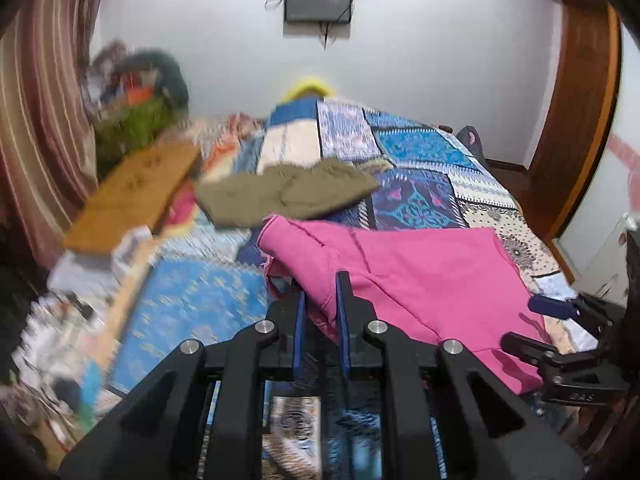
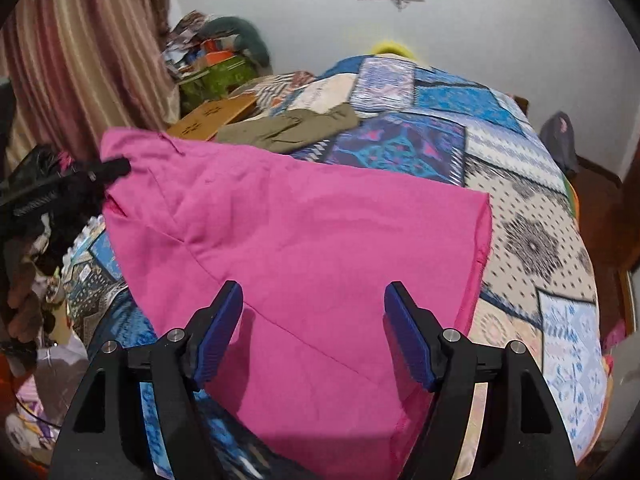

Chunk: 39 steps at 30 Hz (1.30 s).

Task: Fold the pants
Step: 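Lift the pink pants leg with the left gripper and fold it over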

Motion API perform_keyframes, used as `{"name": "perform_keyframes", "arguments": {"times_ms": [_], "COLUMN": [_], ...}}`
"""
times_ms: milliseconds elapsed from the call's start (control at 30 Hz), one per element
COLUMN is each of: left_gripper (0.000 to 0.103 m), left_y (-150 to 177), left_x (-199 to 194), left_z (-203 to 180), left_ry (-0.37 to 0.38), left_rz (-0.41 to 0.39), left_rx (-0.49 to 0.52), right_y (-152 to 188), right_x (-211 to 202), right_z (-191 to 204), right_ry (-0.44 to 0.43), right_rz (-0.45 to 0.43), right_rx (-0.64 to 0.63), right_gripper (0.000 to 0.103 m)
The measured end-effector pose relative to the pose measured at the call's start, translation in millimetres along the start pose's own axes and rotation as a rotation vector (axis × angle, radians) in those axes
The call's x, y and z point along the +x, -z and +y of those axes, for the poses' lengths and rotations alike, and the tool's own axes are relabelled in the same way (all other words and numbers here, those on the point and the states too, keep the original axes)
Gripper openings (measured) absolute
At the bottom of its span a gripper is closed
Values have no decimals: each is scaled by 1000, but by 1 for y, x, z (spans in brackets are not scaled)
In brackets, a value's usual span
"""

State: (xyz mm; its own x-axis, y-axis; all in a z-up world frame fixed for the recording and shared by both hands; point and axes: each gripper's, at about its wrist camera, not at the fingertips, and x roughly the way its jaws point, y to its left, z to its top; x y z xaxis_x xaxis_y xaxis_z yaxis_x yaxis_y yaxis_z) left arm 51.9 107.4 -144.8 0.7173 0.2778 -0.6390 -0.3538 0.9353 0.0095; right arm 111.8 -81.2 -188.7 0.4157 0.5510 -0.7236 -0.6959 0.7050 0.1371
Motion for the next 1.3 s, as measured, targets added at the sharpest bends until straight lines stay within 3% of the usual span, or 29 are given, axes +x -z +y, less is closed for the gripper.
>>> {"name": "perform_keyframes", "arguments": {"times_ms": [167, 333, 567, 700, 867, 1100, 1233, 1300], "left_gripper": [14, 14, 13, 13, 13, 13, 13, 13], "left_y": [4, 0, -18, -24, -22, -18, -18, -17], "left_x": [-25, -31, -43, -47, -46, -39, -31, -27], "left_z": [-9, -20, -48, -74, -96, -119, -132, -139], "left_ry": [-12, 4, 92, 140, 139, 181, 235, 261], "left_rz": [-45, -40, -66, -74, -80, -42, 6, 30], "left_rx": [92, 108, 97, 138, 210, 279, 291, 304], "right_y": [5, 8, 12, 13, 14, 30, 42, 47], "right_x": [24, 23, 21, 19, -1, -28, -24, -23], "right_z": [17, 18, 20, 19, 7, -34, -50, -54], "right_ry": [-17, -2, 2, -8, -4, 124, 192, 174], "right_rz": [72, 67, 45, 37, 6, -23, 7, 0], "right_rx": [-71, -90, -78, -61, -10, 59, 73, 95], "right_gripper": [63, 64, 64, 64, 63, 63, 63, 63]}}
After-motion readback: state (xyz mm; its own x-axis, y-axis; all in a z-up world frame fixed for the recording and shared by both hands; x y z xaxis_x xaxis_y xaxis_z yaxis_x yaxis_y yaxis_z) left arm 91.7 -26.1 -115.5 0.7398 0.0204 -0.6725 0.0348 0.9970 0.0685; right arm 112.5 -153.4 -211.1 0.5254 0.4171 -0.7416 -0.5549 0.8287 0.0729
